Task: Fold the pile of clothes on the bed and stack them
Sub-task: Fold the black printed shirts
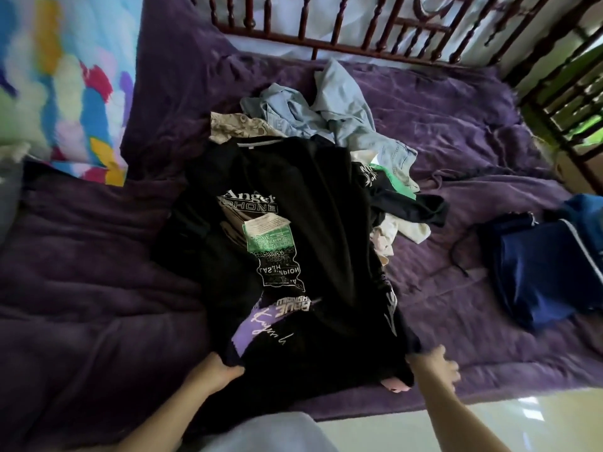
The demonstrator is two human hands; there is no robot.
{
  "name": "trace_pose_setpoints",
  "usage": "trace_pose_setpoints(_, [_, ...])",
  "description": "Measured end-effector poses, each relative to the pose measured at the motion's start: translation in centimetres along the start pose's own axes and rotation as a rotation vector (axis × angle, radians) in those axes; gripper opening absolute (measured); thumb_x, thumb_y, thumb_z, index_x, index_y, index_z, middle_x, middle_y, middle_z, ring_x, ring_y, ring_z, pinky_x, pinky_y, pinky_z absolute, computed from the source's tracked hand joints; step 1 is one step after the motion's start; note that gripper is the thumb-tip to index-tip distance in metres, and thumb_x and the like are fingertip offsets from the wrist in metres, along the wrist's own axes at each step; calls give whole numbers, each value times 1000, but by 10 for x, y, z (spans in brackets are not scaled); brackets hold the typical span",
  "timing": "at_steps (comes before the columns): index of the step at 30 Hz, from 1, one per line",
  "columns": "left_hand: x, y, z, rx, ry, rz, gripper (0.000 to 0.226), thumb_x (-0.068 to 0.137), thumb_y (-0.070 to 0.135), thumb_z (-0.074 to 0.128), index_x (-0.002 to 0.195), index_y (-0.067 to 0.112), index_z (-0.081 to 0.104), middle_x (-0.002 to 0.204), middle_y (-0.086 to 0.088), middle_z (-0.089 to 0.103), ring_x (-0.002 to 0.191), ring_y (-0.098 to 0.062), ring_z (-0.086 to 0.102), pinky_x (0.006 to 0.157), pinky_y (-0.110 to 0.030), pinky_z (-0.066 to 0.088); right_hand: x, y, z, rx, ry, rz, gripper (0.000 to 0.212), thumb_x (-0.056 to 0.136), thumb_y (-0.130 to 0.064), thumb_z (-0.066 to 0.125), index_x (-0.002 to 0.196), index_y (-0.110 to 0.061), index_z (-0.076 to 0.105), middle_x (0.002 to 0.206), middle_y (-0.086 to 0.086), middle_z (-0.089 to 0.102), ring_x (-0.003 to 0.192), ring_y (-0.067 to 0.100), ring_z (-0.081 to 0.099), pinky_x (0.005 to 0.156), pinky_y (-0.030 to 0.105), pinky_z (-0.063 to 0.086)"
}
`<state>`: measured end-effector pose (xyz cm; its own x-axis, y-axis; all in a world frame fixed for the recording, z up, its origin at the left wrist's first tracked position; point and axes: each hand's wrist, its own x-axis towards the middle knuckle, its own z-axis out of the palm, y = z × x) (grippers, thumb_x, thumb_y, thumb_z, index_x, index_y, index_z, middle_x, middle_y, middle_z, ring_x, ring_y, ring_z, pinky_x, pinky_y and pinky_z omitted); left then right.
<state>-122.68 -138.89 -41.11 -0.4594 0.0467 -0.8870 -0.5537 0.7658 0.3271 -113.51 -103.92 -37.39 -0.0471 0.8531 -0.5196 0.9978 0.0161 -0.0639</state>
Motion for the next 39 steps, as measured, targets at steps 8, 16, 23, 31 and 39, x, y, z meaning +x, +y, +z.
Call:
trace_pose_setpoints(8, [19,27,-65,37,233,61,43,94,37,47,108,0,62,115,-17,62,110,-30,57,86,-31,42,-90,-105,68,-433,-202,-774,63,87,-34,55,144,-25,28,149,10,24,136,29,25,105,40,34])
trace_pose_setpoints(16, [77,0,-146,-322,340,89,53,91,19,55,139,6,37,133,-16,49,117,-33,52,100,-44,43,-183,-155,126,-512,-459,-1056,67,92,-31,51,149,-28,16,153,6,19,139,27,20,111,37,23])
trace_pose_setpoints(23, [117,34,-195,-499,196,152,62,87,28,64,139,12,32,130,-11,50,111,-29,54,88,-36,46,-205,-177,131,-266,-451,-969,60,92,-28,53,146,-24,26,143,2,34,132,19,33,107,27,29])
trace_pose_setpoints(31, [125,65,-181,-1034,186,-40,36,96,13,46,131,6,46,96,-9,55,83,-23,54,76,-35,43,-213,-185,130,-217,-432,-877,54,93,-26,53,143,-21,33,137,3,39,125,17,42,104,25,33])
trace_pose_setpoints(39, [45,28,-276,-803,787,356,21,82,1,60,102,6,55,103,-13,54,95,-27,53,85,-38,44,-230,-215,133,-183,-420,-942,45,93,-22,52,137,-18,42,136,6,42,120,19,46,97,25,36])
